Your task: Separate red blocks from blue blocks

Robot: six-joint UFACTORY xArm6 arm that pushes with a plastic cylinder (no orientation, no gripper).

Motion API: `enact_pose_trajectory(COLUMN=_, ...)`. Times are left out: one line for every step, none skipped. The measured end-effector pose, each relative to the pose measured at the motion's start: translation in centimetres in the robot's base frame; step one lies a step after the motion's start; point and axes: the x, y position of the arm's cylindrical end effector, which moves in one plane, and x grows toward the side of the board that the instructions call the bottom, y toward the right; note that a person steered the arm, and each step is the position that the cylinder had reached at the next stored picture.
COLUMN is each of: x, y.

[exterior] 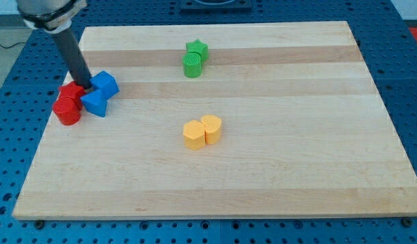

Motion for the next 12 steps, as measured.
enact_pose_trajectory(x=1.5, y=-0.6)
enact_pose_trajectory(x=4.1, y=-0.7)
enact_pose_trajectory(x=5.3, y=-0.7)
enact_pose_trajectory(x=3.0, y=-1.7)
enact_pose_trajectory(x=1.6, y=-4.6)
enact_pose_trajectory(x=1.8, y=-4.6)
enact_pose_trajectory(x=4.2, y=-4.5)
enact_pose_trajectory(x=7.6, y=-4.5)
enact_pose_trajectory(x=10.2, y=-4.5)
enact_pose_trajectory(x=10.4, y=-4.4)
enact_pose_trajectory(x=11.9, y=-3.4)
enact_pose_trajectory(x=13.4, y=-0.5)
